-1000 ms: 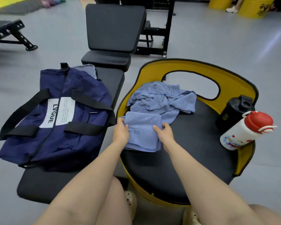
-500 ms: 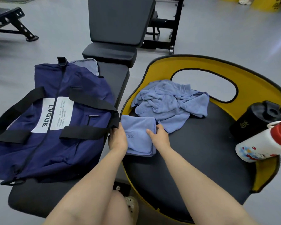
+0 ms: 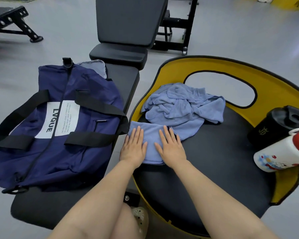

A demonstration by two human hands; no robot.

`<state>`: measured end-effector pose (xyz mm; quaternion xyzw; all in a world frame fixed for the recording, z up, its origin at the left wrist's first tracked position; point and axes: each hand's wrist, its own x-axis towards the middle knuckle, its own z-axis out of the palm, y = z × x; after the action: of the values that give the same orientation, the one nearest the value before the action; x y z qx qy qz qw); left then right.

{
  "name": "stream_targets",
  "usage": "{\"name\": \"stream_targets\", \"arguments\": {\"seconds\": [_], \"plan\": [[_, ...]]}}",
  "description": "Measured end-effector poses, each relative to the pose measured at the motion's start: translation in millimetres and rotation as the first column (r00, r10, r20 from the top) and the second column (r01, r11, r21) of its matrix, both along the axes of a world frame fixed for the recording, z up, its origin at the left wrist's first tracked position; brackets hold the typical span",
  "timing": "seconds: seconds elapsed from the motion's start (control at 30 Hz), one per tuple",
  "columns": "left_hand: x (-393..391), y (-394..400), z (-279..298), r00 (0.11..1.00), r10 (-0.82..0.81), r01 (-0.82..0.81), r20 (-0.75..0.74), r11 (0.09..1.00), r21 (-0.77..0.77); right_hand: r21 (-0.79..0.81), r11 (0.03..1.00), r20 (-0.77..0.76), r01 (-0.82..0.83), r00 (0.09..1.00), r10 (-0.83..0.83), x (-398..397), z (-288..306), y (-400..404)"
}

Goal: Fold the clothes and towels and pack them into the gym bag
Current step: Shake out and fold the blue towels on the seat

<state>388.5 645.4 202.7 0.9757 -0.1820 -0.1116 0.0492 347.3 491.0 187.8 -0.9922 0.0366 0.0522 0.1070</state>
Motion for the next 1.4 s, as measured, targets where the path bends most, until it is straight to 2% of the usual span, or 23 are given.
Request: {"name": "stream_targets", "arguments": {"seconds": [0.2,0.43,0.57,0.73,0.97,1.03,1.1,1.13,1.23,1.3,1.4], "plan": [[1.5,-0.9,-5.7,0.999,0.019,-0.021,-0.026,0.998,-0.053,0.048,0.996,-0.06,0.07,0.996,-0.067,3.7,-9.7,-3.1],[3.3,-20.8,10.4,0.994,-0.009,0.015,0.106,0.998,-0.054,0.129,0.991,-0.076,0.025,0.997,-0.016,3.7,14.7,-23.8],[23.0,-45.4,20.2,0.995,-0.064,0.072,0.071,0.99,-0.121,0.021,1.0,-0.049,0.002,0.999,0.0,17.2,23.8,-53.0],[59.0,-76.1,27.3,0.99,-0.14,0.138,-0.014,0.985,-0.099,-0.083,0.996,-0.025,-0.036,0.999,0.034,53.0,34.5,-78.3],[117.7,-122.9,37.7,0.992,-0.124,0.12,-0.003,0.963,-0.242,-0.025,0.998,0.042,0.06,0.997,-0.059,102.4,48.1,-108.8],[131.8,-133.9,41.0,0.987,-0.114,0.138,0.118,0.964,-0.228,0.018,0.995,0.038,0.096,0.995,-0.097,116.0,49.7,-120.4],[144.0,-145.1,42.7,0.946,-0.159,0.205,0.281,0.969,-0.14,0.054,0.991,0.047,0.119,0.991,-0.122,126.5,48.5,-129.9],[149.9,-149.9,41.9,0.932,-0.178,0.225,0.314,0.967,-0.12,0.074,0.99,0.065,0.121,0.99,-0.126,130.1,47.4,-133.1],[163.2,-163.5,43.1,0.94,-0.173,0.204,0.292,0.976,-0.079,0.163,0.978,0.157,0.132,0.975,-0.157,135.8,43.7,-136.2],[167.7,-169.2,45.1,0.92,-0.192,0.21,0.34,0.978,-0.015,0.18,0.973,0.221,0.145,0.958,-0.183,137.9,43.0,-135.8],[166.0,-173.4,55.4,0.892,-0.191,0.253,0.409,0.962,-0.103,0.176,0.965,0.258,0.197,0.936,-0.238,142.1,47.3,-138.1]]}}
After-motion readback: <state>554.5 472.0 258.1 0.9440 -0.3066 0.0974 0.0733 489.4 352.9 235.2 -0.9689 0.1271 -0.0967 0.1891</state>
